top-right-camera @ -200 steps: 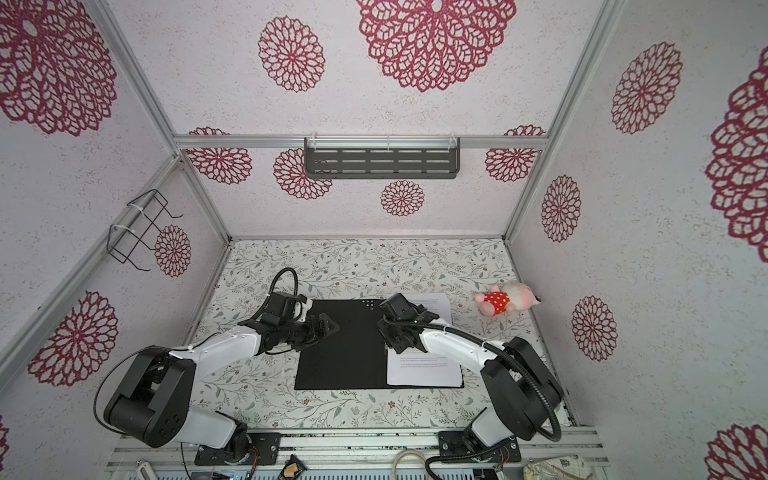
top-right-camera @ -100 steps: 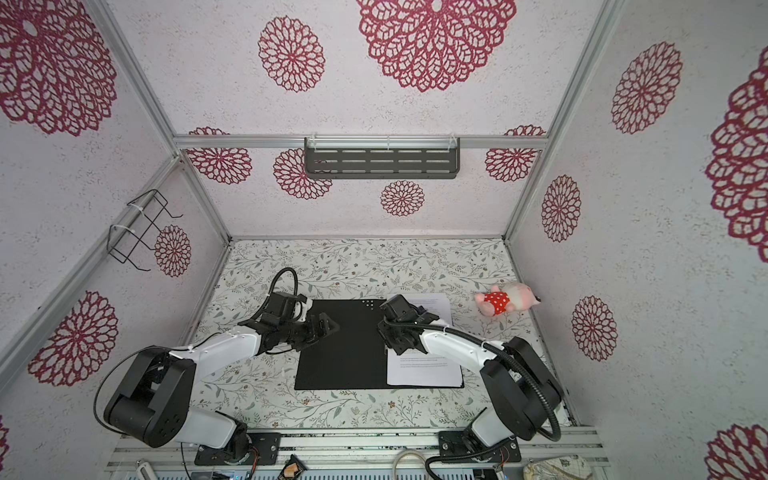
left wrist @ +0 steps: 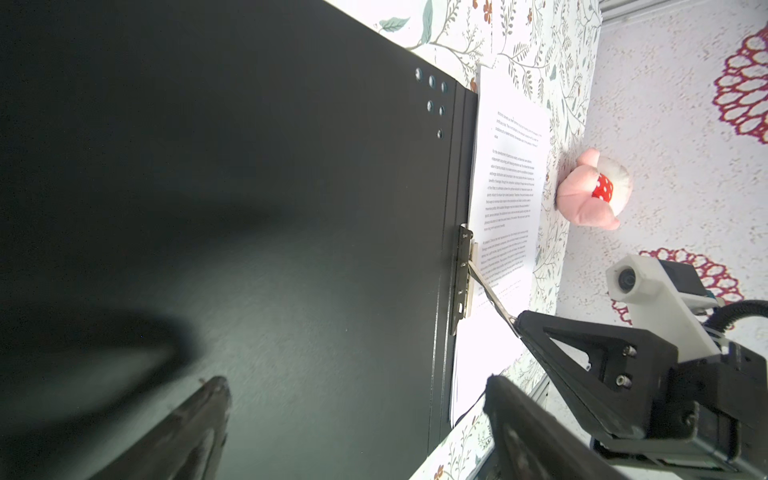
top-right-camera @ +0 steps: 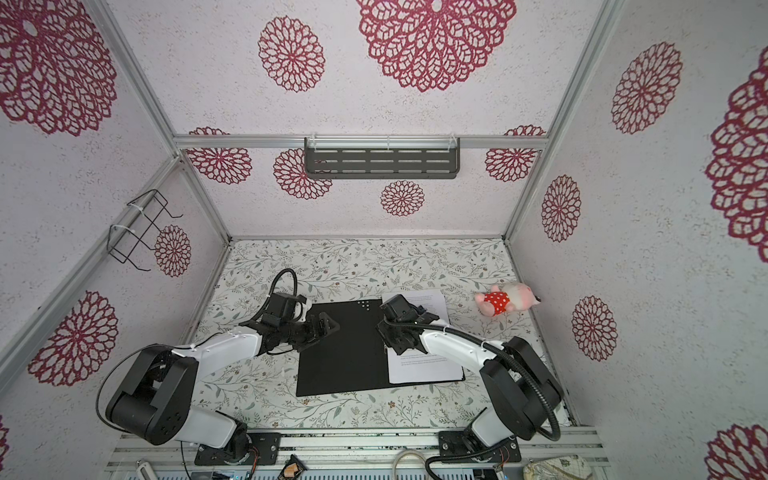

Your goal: Put the files into the folder

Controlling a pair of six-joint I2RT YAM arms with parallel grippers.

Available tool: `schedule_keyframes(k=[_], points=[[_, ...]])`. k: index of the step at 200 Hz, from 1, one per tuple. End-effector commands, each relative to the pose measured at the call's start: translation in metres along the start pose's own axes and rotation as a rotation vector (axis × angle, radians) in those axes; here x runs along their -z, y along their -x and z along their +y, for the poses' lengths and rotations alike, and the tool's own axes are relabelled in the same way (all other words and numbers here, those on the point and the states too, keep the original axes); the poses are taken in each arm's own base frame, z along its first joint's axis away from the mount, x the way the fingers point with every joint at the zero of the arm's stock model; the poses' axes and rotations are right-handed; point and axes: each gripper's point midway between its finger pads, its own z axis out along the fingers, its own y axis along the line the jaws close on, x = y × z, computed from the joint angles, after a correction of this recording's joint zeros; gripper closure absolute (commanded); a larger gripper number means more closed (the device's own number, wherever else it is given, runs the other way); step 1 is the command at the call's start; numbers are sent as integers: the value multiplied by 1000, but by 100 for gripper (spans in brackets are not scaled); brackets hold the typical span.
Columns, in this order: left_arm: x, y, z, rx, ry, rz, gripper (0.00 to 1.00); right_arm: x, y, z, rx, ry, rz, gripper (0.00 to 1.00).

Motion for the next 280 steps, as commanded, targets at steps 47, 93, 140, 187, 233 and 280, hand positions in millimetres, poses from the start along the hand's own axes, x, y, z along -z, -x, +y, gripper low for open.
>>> schedule_keyframes(k=[47, 93, 140, 187, 233, 280], points=[[4, 24, 7, 47, 14, -49, 1, -7, 22, 59, 99, 104, -30, 100], [-2, 17, 33, 102, 90, -43, 1, -11, 22, 36, 118, 87, -22, 100], [-6, 8, 60, 165, 168, -25, 1, -12, 21, 6, 137, 59, -19, 100], [-5, -2, 87, 204, 279, -10, 1, -13, 25, -25, 155, 44, -26, 100], [-8, -10, 101, 231, 335, 14, 1, -22, 22, -64, 168, 25, -23, 100], [-12, -16, 109, 251, 346, 27, 1, -34, 21, -117, 158, -30, -48, 100]])
